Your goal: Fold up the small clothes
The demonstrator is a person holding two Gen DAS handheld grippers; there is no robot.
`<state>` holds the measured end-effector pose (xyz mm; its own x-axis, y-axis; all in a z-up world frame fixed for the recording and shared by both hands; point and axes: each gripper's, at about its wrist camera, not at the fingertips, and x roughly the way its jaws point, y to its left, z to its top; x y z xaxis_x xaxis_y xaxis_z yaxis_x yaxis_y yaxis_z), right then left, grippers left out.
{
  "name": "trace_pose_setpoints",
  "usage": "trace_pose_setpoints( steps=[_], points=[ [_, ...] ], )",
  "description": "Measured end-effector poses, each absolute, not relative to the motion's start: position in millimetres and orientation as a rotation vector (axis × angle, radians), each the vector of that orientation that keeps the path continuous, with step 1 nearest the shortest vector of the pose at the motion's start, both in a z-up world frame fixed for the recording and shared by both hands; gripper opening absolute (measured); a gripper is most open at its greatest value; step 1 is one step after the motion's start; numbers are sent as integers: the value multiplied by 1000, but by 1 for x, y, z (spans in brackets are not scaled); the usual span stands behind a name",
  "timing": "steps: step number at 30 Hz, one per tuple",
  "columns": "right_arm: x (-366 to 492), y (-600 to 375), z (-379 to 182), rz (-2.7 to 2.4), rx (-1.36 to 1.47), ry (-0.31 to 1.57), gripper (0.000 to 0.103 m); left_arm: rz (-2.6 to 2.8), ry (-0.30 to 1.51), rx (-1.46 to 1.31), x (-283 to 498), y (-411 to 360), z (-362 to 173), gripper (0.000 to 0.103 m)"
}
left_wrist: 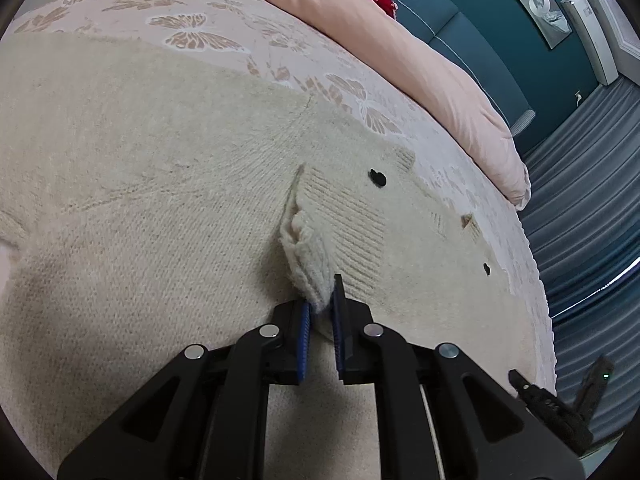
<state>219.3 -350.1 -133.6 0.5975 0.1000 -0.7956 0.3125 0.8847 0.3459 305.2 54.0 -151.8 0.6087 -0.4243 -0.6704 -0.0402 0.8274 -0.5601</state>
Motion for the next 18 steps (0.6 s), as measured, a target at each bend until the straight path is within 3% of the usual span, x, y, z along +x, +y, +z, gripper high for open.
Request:
trace_pose_setpoints(
  steps=[2, 7, 9, 10, 11, 13, 14, 18],
  points=[
    [205, -363, -127, -141, 593, 878, 0, -247, 892, -577, 305, 56, -153, 10],
    [186, -366, -133, -200, 547, 868, 0, -266, 873, -659, 299, 67, -154, 11],
    [178, -355, -115, -201, 550, 863, 11, -241, 839, -705, 287, 84, -140, 21],
    [172, -346, -106, -178, 541, 843, 16, -223, 803, -724, 279, 98, -131, 39],
    [165, -334, -100, -151, 517, 829, 19, -189, 771, -736, 272, 117, -123, 64],
    [154, -306, -96, -101, 428, 827, 30, -47, 699, -755, 254, 166, -110, 90],
    [148, -291, -98, -85, 378, 831, 36, 29, 674, -764, 249, 192, -107, 91],
    [132, -245, -124, -39, 268, 905, 39, 295, 667, -771, 243, 308, -106, 91]
  ],
)
